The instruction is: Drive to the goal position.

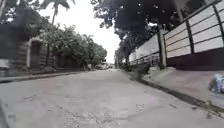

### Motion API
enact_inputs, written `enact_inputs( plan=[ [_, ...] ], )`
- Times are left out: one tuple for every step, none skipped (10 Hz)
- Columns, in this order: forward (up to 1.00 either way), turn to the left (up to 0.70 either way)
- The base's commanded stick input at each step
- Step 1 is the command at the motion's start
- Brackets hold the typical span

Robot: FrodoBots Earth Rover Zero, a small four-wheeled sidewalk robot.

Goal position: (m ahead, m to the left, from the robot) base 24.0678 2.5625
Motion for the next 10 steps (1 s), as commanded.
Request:
enact_inputs(
  plan=[
    [0.7, 0.0],
    [0.7, 0.0],
    [0.7, 0.0],
    [0.7, 0.0],
    [0.7, -0.07],
    [0.7, -0.29],
    [0.7, 0.0],
    [0.7, 0.0],
    [0.7, 0.0],
    [0.7, 0.0]
  ],
)
